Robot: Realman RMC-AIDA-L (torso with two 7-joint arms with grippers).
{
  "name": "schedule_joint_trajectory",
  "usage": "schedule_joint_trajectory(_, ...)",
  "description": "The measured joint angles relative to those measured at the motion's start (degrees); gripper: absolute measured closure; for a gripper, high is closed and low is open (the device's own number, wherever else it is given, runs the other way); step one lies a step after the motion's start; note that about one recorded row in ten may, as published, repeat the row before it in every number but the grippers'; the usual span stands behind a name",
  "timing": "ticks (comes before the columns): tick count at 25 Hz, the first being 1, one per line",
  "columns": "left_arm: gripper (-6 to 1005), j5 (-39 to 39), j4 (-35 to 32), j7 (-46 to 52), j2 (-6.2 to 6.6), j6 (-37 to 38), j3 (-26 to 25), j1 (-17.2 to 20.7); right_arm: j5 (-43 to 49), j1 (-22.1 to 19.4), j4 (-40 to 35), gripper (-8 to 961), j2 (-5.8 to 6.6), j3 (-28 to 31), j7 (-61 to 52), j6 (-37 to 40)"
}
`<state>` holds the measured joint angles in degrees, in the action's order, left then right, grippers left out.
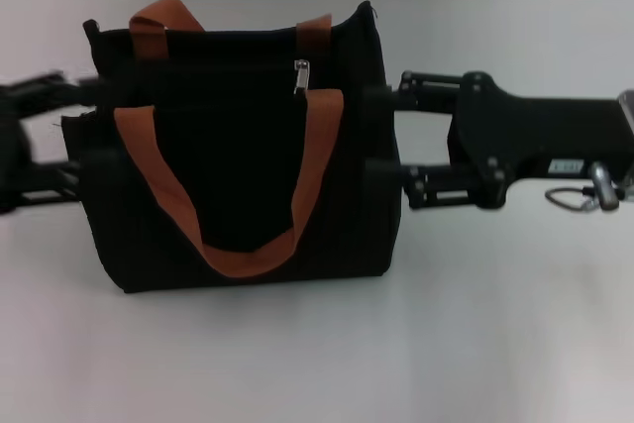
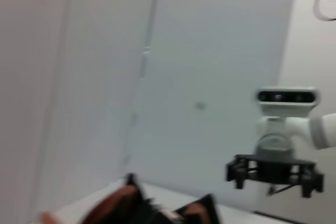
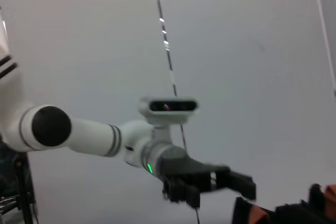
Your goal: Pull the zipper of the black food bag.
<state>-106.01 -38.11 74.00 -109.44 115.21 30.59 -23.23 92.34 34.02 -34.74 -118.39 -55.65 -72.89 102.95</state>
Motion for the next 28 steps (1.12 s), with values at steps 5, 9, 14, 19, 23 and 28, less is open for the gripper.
schedule_joint_trajectory(5,164,0.92,1.26,-4.27,-3.53,0.04,4.78,0.59,0.24,-0.10,4.13,190,-0.11,-0.16,6.13,0.42)
schedule_joint_trajectory(9,164,0.54,2.50,-8.75,-5.58,-0.18,7.64,2.13,1.14,-0.10,7.24,190,-0.41,-0.35,10.45,0.31)
schedule_joint_trajectory(14,163,0.23,9.65,-14.87,-5.69,-3.19,11.95,2.80,4.72,-0.05,10.09,190,-0.99,-0.74,14.05,-0.33)
schedule_joint_trajectory(19,163,-2.26,11.82,-18.10,-6.42,-8.94,12.40,3.37,4.83,0.65,16.92,190,-1.09,-2.11,18.41,-2.83)
schedule_joint_trajectory(23,163,-3.80,11.85,-18.14,-6.66,-10.38,12.42,3.19,4.64,0.84,19.58,190,-1.33,-4.76,20.35,-6.30)
schedule_joint_trajectory(28,163,-5.14,11.91,-17.60,-6.18,-9.55,12.57,2.85,4.74,0.99,21.02,191,-1.41,-5.38,21.27,-8.46)
